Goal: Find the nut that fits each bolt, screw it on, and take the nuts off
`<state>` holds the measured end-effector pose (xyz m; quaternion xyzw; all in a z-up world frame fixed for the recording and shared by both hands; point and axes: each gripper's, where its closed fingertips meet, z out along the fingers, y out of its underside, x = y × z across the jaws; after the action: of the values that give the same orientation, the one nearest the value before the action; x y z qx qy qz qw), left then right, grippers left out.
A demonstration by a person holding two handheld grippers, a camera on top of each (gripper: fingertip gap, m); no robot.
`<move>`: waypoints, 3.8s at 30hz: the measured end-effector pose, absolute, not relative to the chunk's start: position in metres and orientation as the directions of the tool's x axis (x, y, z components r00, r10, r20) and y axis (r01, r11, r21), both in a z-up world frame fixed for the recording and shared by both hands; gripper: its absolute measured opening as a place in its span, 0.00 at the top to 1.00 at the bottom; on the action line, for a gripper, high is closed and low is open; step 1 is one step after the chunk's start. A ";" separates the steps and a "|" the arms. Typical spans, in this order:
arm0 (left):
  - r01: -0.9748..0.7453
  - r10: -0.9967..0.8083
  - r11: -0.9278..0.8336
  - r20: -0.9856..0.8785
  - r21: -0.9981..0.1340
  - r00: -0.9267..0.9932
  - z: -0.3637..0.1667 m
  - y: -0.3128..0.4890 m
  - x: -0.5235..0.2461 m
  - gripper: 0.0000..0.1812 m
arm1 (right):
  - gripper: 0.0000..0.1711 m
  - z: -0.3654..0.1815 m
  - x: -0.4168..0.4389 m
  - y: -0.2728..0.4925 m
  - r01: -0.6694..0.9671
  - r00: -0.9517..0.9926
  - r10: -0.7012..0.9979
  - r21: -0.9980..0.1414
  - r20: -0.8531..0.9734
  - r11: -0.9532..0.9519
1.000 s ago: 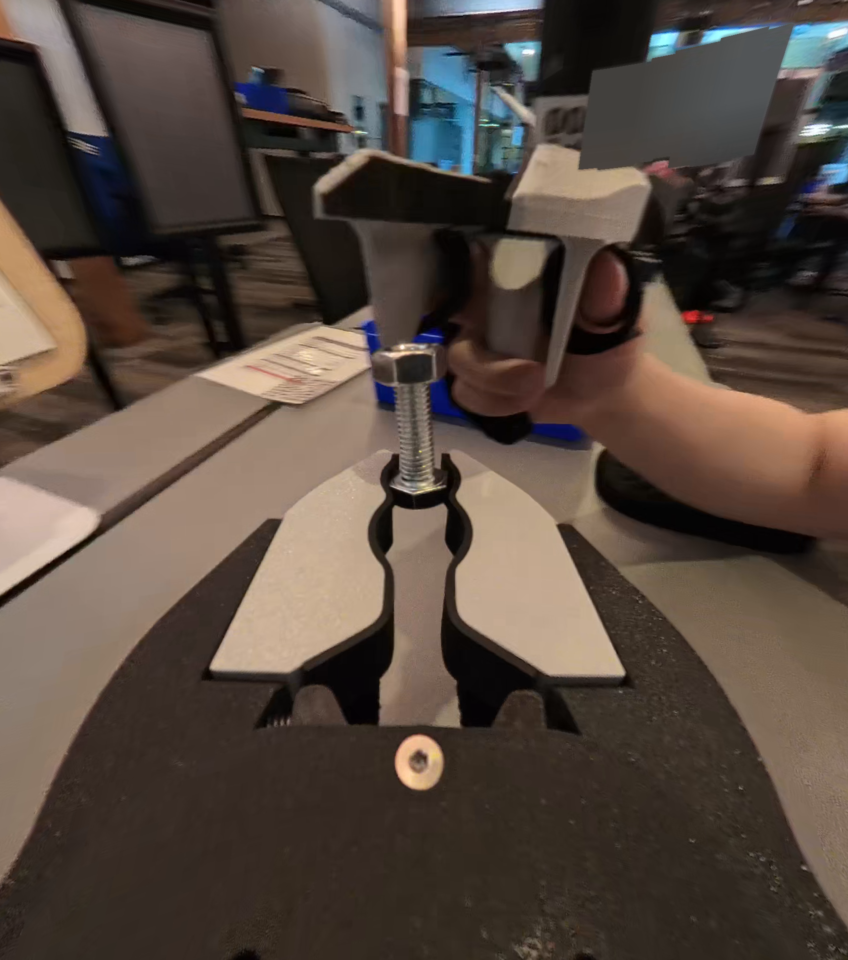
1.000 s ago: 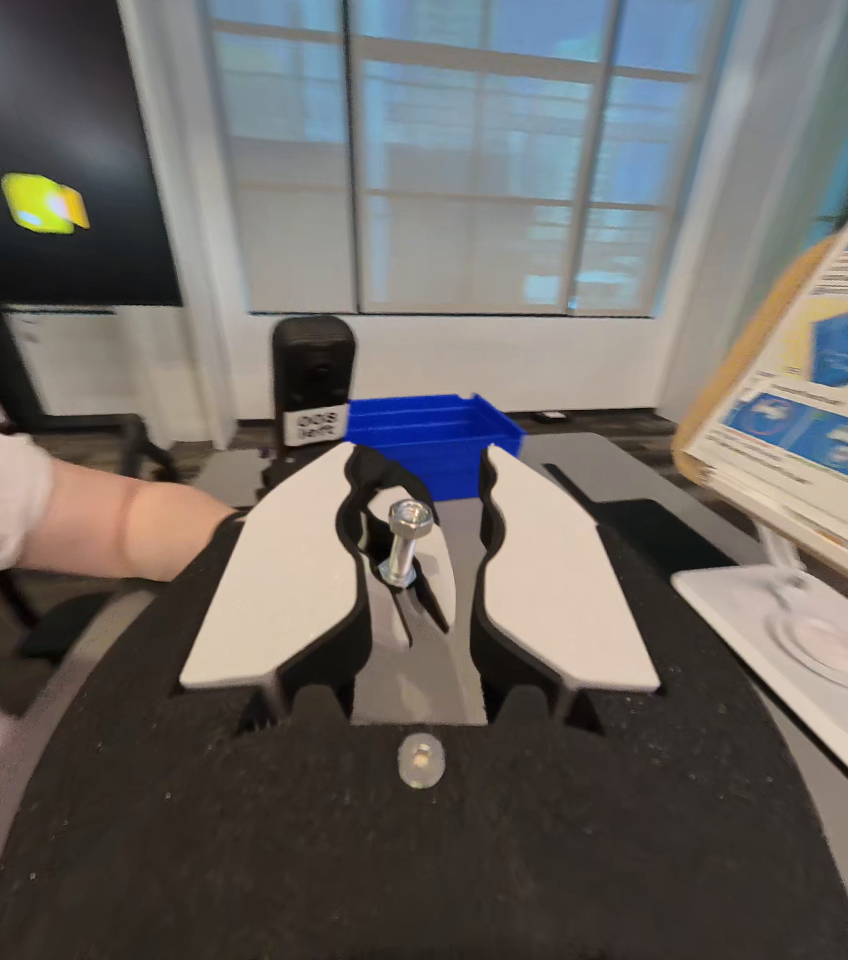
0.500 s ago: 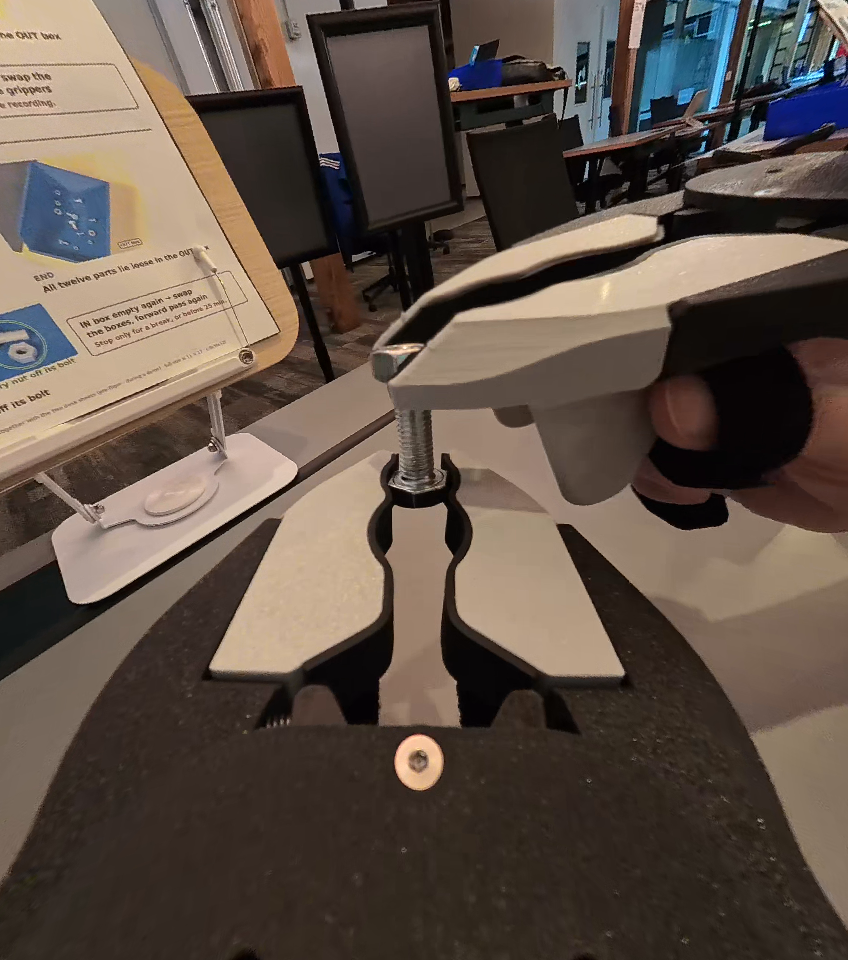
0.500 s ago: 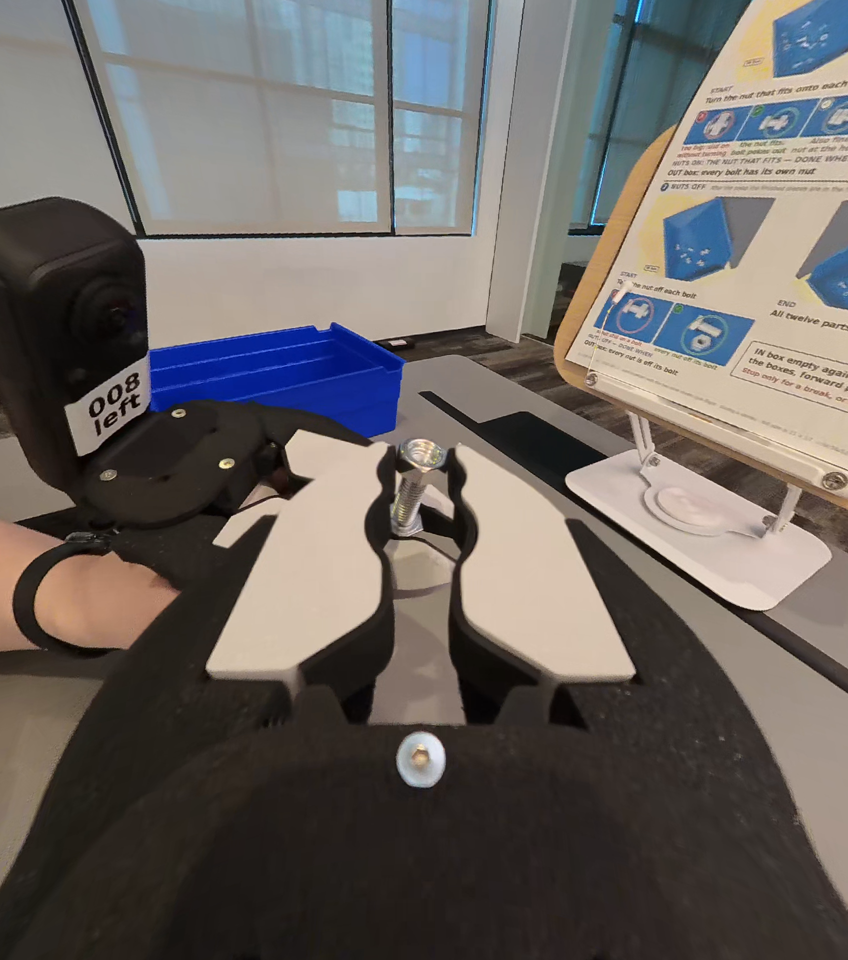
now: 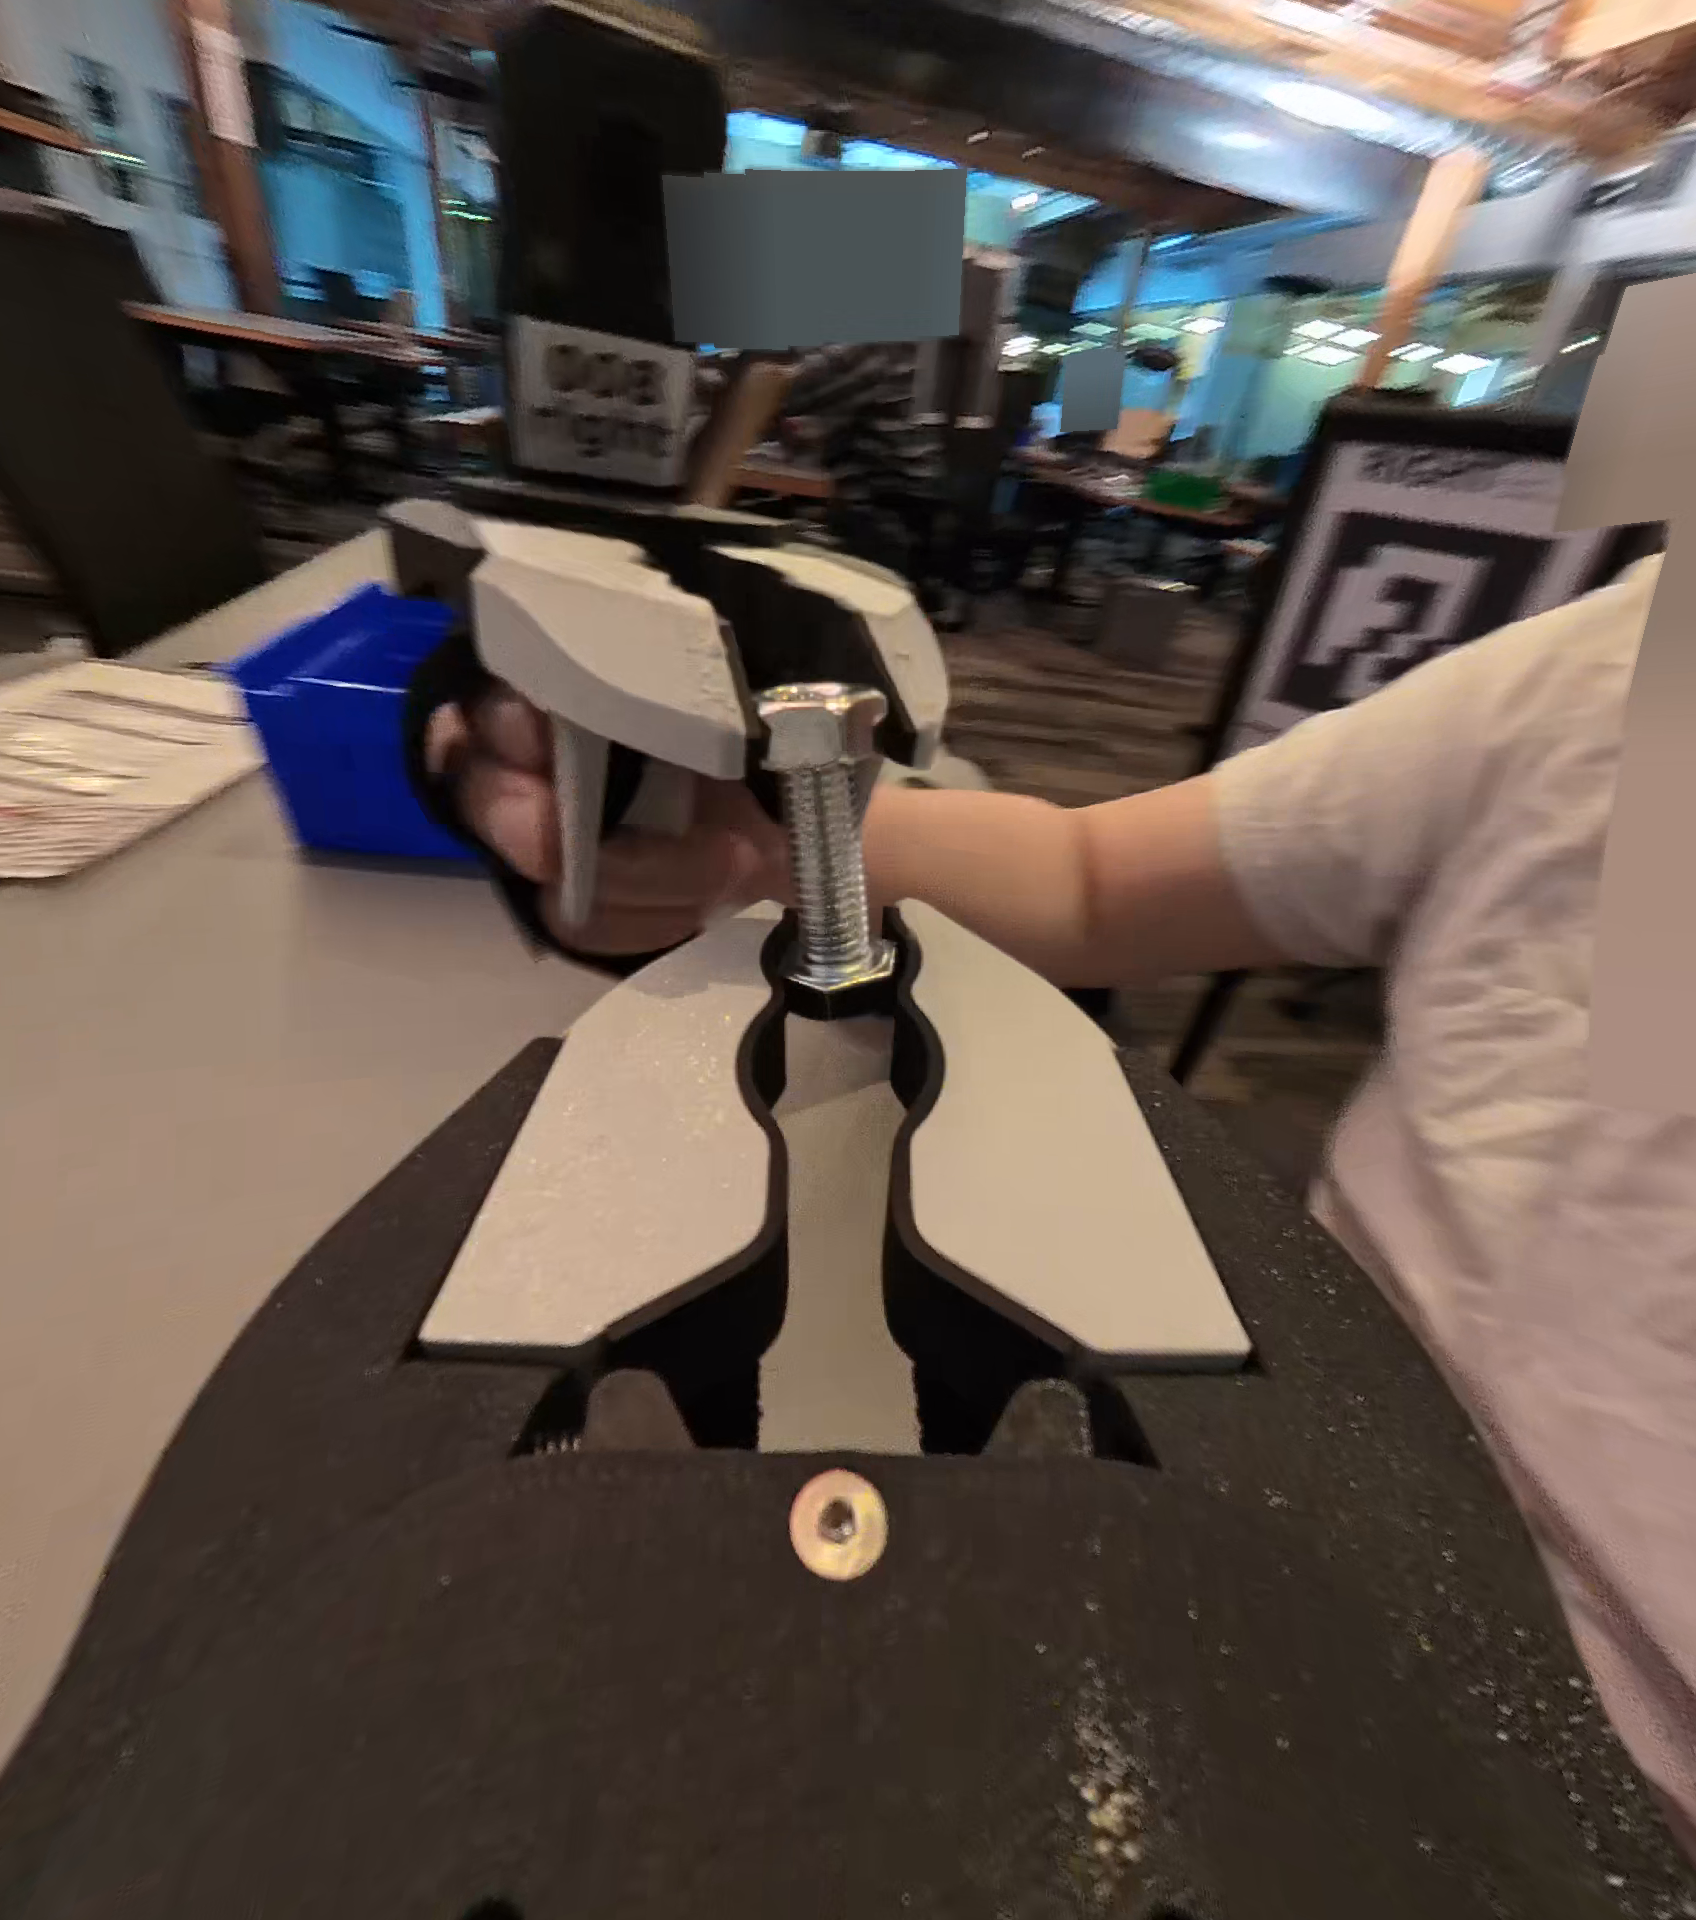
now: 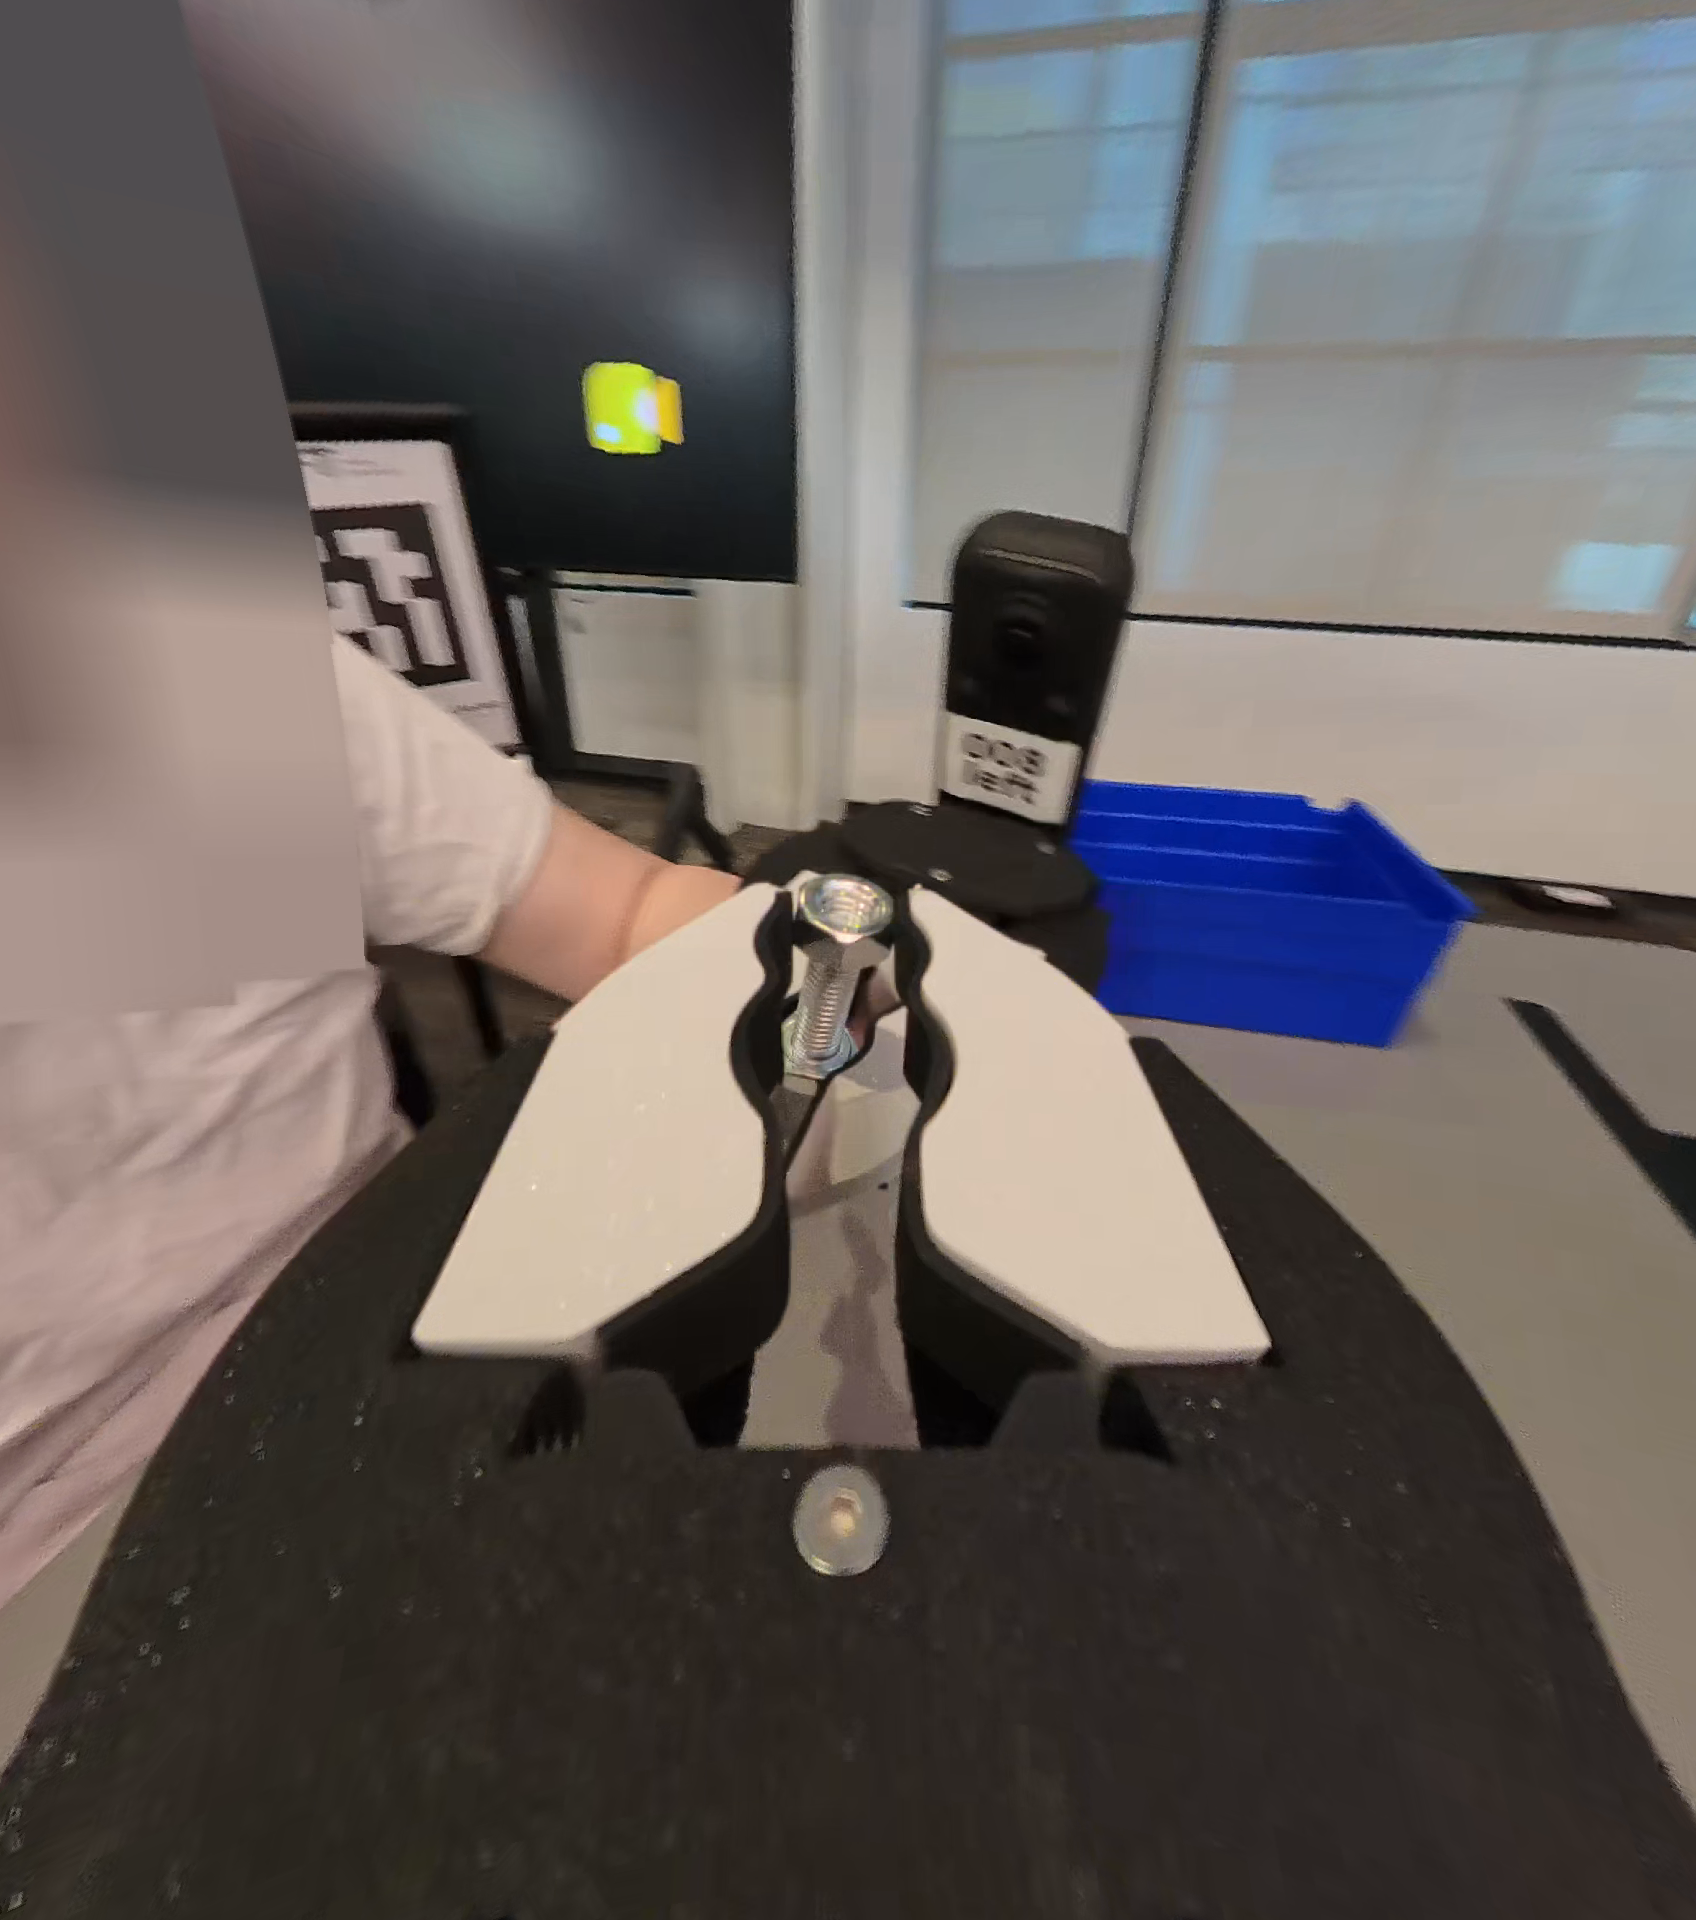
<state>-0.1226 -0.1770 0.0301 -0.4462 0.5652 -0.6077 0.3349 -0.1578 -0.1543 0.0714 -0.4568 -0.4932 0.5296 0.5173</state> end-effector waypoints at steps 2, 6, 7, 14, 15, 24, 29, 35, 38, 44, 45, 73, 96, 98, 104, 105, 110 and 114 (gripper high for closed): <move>-0.096 -0.852 -0.201 0.222 -0.975 -0.475 0.032 -0.192 -0.124 0.92 | 0.90 0.072 -0.158 -0.165 -0.128 -0.133 0.991 -0.992 0.028 0.011; -0.118 -0.739 -0.286 0.298 -0.951 -0.605 0.038 -0.212 -0.129 0.92 | 0.90 0.075 -0.158 -0.181 -0.170 -0.238 0.971 -0.985 0.035 -0.006; -0.122 -0.718 -0.298 0.306 -0.947 -0.625 0.039 -0.216 -0.131 0.92 | 0.90 0.076 -0.158 -0.184 -0.180 -0.255 0.966 -0.984 0.038 -0.009; -0.043 -0.840 -0.244 0.233 -0.969 -0.491 0.044 -0.194 -0.126 0.92 | 0.83 0.087 -0.159 -0.161 -0.202 -0.023 0.997 -0.977 0.076 0.070; -0.019 -0.878 -0.224 0.210 -0.974 -0.430 0.044 -0.184 -0.124 0.92 | 0.81 0.091 -0.157 -0.154 -0.208 0.032 0.997 -0.975 0.070 0.076; -0.009 -0.999 0.003 -0.003 -1.000 0.037 0.037 -0.123 -0.125 0.92 | 0.76 0.079 -0.165 -0.120 0.055 0.344 0.936 -0.996 0.078 0.063; -0.038 -0.964 0.065 -0.072 -0.997 0.257 0.035 -0.096 -0.134 0.92 | 0.81 0.086 -0.161 -0.103 0.067 0.576 0.807 -0.991 0.133 0.116; -0.041 -0.907 0.049 -0.061 -0.998 0.416 0.030 -0.079 -0.141 0.92 | 0.80 0.077 -0.162 -0.092 0.061 0.723 0.684 -0.995 0.095 0.073; -0.076 -0.891 0.051 -0.079 -0.996 0.446 0.022 -0.076 -0.139 0.92 | 0.80 0.073 -0.165 -0.091 0.042 0.746 0.660 -0.996 0.086 0.082; -0.077 -0.891 0.054 -0.083 -0.996 0.446 0.023 -0.079 -0.138 0.92 | 0.82 0.065 -0.164 -0.085 0.018 0.753 0.657 -1.000 0.029 0.023; -0.078 -0.892 0.056 -0.085 -0.995 0.445 0.023 -0.079 -0.137 0.92 | 0.84 0.064 -0.164 -0.086 0.002 0.744 0.668 -1.000 0.008 0.010; -0.117 -0.927 -0.121 0.155 -0.986 -0.342 0.022 -0.170 -0.122 0.92 | 0.90 0.087 -0.139 -0.147 -0.051 0.026 1.000 -0.999 0.000 0.001; -0.218 -0.938 -0.069 0.138 -0.973 -0.319 0.009 -0.173 -0.119 0.92 | 0.90 -0.125 0.280 -0.238 -0.042 0.987 -0.020 -0.140 -0.161 -0.989; -0.222 -0.937 -0.074 0.143 -0.972 -0.318 0.008 -0.173 -0.118 0.92 | 0.90 -0.131 0.284 -0.237 -0.055 0.989 -0.038 -0.115 -0.145 -0.992; -0.222 -0.936 -0.066 0.137 -0.973 -0.325 0.010 -0.176 -0.119 0.92 | 0.89 -0.146 0.289 -0.225 -0.051 0.990 -0.038 -0.092 -0.133 -0.994; -0.223 -0.936 -0.063 0.135 -0.973 -0.326 0.010 -0.177 -0.119 0.92 | 0.89 -0.148 0.289 -0.225 -0.054 0.989 -0.041 -0.087 -0.140 -0.995; -0.227 -0.935 -0.055 0.130 -0.972 -0.330 0.009 -0.179 -0.118 0.92 | 0.83 -0.137 0.288 -0.215 -0.133 0.977 -0.103 -0.155 -0.185 -0.979; -0.220 -0.942 -0.055 0.124 -0.974 -0.312 0.012 -0.175 -0.119 0.92 | 0.80 -0.097 0.288 -0.205 -0.176 0.978 -0.136 -0.281 -0.156 -0.943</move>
<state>-0.1189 -0.1746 0.0117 -0.4828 0.6015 -0.5427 0.3326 0.2882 -0.2046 -0.0970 -0.9834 0.0794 0.0673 0.1484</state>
